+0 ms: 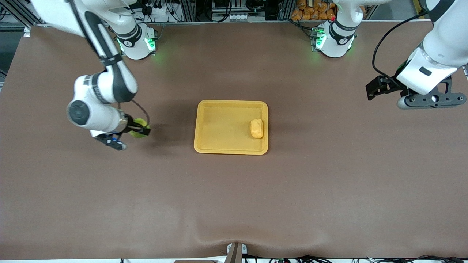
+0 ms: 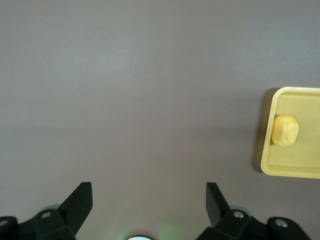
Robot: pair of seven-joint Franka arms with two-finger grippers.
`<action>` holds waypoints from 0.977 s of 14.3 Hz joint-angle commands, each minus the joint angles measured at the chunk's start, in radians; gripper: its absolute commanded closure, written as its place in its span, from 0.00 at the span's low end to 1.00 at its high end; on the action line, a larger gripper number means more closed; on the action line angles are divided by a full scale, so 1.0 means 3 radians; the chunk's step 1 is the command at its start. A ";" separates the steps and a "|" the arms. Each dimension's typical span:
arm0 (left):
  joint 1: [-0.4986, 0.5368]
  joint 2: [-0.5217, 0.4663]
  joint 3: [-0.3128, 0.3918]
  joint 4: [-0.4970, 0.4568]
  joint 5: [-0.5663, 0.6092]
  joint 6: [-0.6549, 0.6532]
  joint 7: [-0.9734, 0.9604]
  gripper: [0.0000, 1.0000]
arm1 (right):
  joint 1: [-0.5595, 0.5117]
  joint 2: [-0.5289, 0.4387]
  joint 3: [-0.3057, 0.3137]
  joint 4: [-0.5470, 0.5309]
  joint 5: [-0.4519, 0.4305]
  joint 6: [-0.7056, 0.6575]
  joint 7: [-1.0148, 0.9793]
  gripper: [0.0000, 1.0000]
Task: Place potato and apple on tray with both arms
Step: 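Carry the green apple with the right gripper over the tray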
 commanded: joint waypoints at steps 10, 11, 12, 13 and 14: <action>0.0312 -0.0184 -0.0080 0.0095 -0.0041 -0.0297 0.0586 0.00 | 0.1298 0.0533 -0.0050 0.0578 0.0580 0.0272 0.1565 1.00; 0.0124 -0.0194 0.0078 0.0095 -0.0026 -0.0313 0.0570 0.00 | 0.1344 0.0584 -0.0050 0.0589 0.0580 0.0358 0.1642 1.00; -0.0055 -0.0204 0.0261 0.0090 -0.0021 -0.0323 0.0570 0.00 | 0.1431 0.0646 -0.0050 0.0589 0.0580 0.0465 0.1729 1.00; -0.0118 -0.0219 0.0334 0.0085 -0.0026 -0.0328 0.0575 0.00 | 0.1482 0.0682 -0.0050 0.0594 0.0585 0.0522 0.1811 1.00; -0.0128 -0.0245 0.0340 0.0075 -0.0036 -0.0334 0.0575 0.00 | 0.1518 0.0728 -0.0045 0.0594 0.0590 0.0573 0.1842 1.00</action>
